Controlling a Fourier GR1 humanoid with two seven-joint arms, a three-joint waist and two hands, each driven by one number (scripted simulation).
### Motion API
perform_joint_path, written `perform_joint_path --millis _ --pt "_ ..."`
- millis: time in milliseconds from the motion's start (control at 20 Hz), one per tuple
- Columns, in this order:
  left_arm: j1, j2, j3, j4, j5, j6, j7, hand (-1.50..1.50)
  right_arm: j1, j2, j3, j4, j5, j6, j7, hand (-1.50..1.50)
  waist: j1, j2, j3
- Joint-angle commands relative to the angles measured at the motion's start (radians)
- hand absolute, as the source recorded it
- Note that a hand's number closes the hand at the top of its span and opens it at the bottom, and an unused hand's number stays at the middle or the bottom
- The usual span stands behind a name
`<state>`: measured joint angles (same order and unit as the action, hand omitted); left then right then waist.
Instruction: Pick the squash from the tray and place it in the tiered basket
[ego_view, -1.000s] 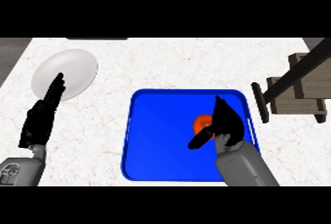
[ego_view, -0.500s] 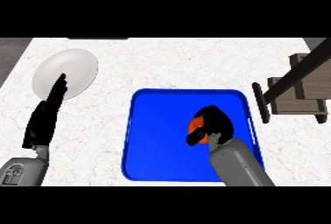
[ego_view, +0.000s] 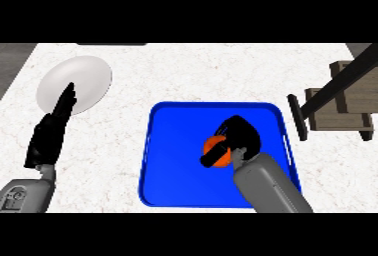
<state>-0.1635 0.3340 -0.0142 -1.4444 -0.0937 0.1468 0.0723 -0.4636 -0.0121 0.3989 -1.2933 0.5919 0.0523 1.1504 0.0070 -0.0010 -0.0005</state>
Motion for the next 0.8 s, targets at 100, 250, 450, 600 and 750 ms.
perform_joint_path --millis 100,250,450,600,750 --pt "-0.011 -0.017 -0.017 -0.011 -0.013 0.004 0.019 0.0 -0.206 -0.015 -0.233 0.08 0.07 -0.122 0.24 1.5 0.009 0.004 -0.001" --pt "-0.014 -0.006 0.002 -0.005 -0.006 0.005 -0.008 0.0 -0.277 -0.16 -0.387 0.146 0.125 -0.165 0.236 1.5 0.013 0.023 -0.007" --pt "-0.014 0.003 -0.009 -0.017 -0.007 -0.014 -0.015 0.0 -0.386 -0.295 -0.499 0.218 0.241 -0.226 0.246 1.5 0.052 0.032 -0.009" --pt "-0.029 -0.012 -0.027 -0.013 -0.01 -0.017 -0.014 0.0 -0.491 -0.379 -0.54 0.249 0.356 -0.266 0.257 1.5 0.073 0.037 -0.013" --pt "-0.054 -0.005 -0.032 -0.009 -0.018 -0.023 -0.01 0.0 -0.577 -0.487 -0.545 0.304 0.501 -0.25 0.261 1.5 0.09 0.046 -0.017"
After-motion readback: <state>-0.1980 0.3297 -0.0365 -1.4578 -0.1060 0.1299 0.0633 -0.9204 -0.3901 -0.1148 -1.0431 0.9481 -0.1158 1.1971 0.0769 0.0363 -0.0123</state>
